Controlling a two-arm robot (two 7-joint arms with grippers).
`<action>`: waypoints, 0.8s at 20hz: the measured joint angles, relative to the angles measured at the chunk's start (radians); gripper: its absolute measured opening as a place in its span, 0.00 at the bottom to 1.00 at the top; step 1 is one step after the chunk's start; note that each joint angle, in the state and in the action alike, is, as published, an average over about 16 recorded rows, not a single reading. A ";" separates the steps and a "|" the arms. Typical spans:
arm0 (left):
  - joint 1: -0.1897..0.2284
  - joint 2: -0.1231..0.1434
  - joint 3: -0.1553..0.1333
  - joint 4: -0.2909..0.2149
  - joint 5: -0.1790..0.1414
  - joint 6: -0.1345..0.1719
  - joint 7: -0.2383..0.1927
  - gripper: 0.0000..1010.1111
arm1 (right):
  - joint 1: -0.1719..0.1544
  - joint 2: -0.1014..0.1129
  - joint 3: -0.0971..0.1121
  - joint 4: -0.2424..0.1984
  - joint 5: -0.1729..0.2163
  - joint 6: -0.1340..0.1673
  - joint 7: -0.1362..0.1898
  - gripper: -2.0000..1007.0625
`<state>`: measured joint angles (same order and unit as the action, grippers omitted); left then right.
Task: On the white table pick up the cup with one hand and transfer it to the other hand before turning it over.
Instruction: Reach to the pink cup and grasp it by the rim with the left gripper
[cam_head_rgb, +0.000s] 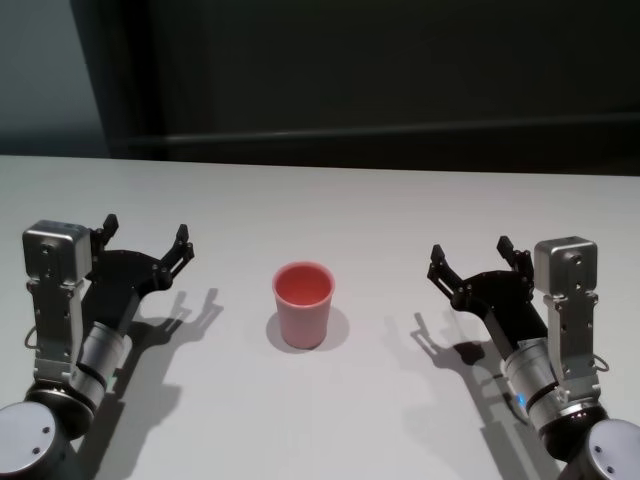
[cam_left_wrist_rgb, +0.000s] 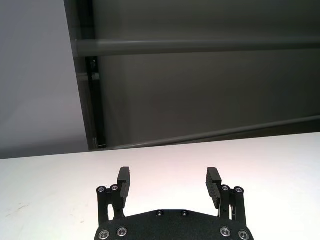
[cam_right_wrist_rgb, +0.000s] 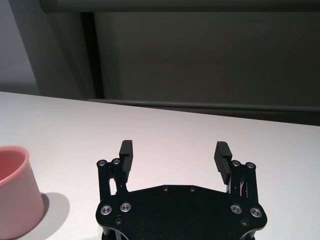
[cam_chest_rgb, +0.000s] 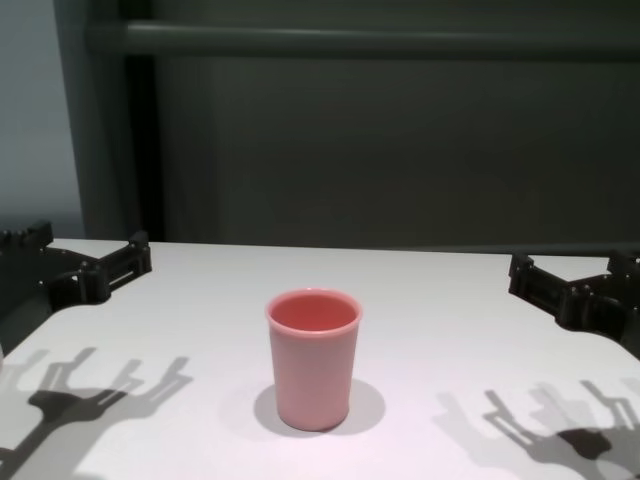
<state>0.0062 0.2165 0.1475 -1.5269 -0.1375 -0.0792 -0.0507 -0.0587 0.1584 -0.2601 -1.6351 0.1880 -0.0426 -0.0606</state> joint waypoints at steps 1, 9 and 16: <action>0.000 0.000 0.000 0.000 0.000 0.000 0.000 0.99 | 0.000 0.000 0.000 0.000 0.000 0.000 0.000 0.99; 0.000 0.000 0.000 0.000 0.000 0.000 0.000 0.99 | 0.000 0.000 0.000 0.000 0.000 0.000 0.000 1.00; 0.000 0.000 0.000 0.000 0.000 0.000 0.000 0.99 | 0.000 0.000 0.000 0.000 0.000 0.000 0.000 1.00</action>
<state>0.0062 0.2165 0.1475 -1.5269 -0.1375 -0.0792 -0.0507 -0.0587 0.1584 -0.2601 -1.6351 0.1880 -0.0426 -0.0606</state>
